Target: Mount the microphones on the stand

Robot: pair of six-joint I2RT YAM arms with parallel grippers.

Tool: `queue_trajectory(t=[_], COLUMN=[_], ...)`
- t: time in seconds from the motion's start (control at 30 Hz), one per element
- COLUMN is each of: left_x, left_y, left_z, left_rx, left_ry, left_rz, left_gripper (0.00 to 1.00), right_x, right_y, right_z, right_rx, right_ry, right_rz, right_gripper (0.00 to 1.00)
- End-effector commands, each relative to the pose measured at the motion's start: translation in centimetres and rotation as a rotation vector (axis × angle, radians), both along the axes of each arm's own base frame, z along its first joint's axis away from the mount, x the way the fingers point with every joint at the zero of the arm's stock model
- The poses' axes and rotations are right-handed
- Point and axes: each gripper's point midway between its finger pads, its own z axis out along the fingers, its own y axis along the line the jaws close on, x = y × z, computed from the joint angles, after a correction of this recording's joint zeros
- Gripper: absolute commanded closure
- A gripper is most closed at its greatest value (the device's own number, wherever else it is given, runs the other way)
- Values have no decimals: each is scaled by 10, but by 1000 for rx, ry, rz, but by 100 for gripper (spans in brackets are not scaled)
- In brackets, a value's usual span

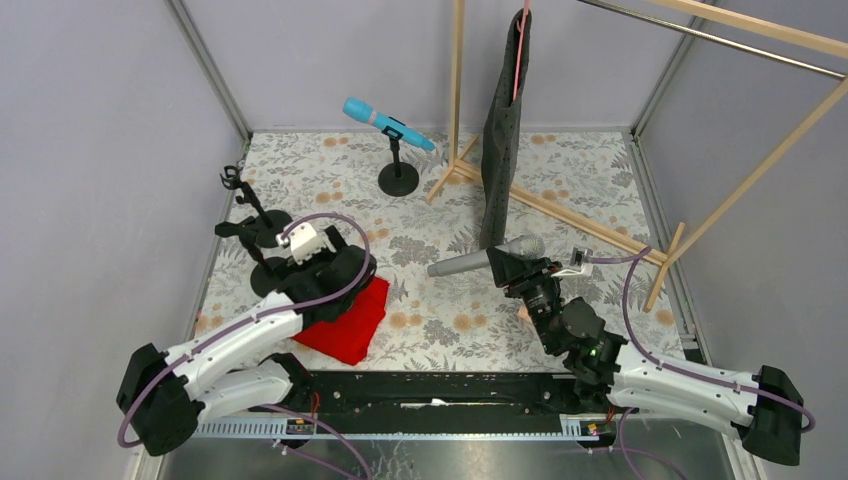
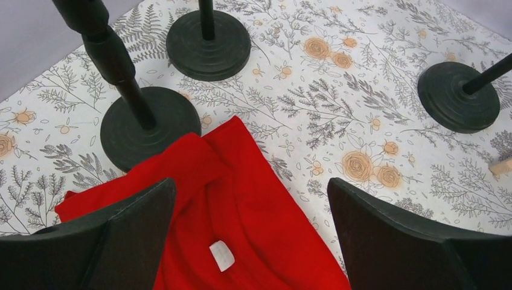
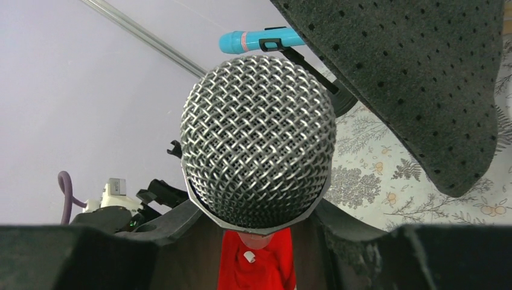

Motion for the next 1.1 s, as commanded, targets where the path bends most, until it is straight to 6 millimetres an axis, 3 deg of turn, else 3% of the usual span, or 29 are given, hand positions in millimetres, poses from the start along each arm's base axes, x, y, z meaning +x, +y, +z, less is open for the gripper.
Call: queue_trajectory(t=[0.0,0.13,0.2,0.3,0.37,0.5,0.6,0.77,0.93,1.07], left_x=[10,16,6,-18,-34,-73,-92,-114,-125,-136], left_y=[-13,-68,-98,-135,-161,-222,-244,-261,-275,-283], left_z=[11,39,70,103,111,108,110,121,115,108], left_rx=[-54,-168,-243,-303,-311,-318,-271,-221,-234,-259], left_ry=[-66,-207,-374,-547,-578,-533,-551,-602,-568,-543], left_rz=[-100,-481,-700,-980,-1155,-1521,-1623,-1757,-1838,-1907], left_gripper=[1,1,1,1,1,1,1,1,2,15], right_x=[1,1,0,-4,-9,-24,-31,-40,-53,-56], right_y=[-8,-3,1,10,18,39,51,66,87,97], right_z=[20,21,25,21,24,34,37,34,43,53], right_rx=[-2,-143,-264,-430,-484,-514,-539,-578,-541,-488], right_ry=[-25,-38,-37,-24,-30,-53,-39,-14,-49,-77], right_rz=[-39,-16,9,76,137,285,357,454,566,596], right_gripper=[100,100,100,100,100,100,100,100,100,100])
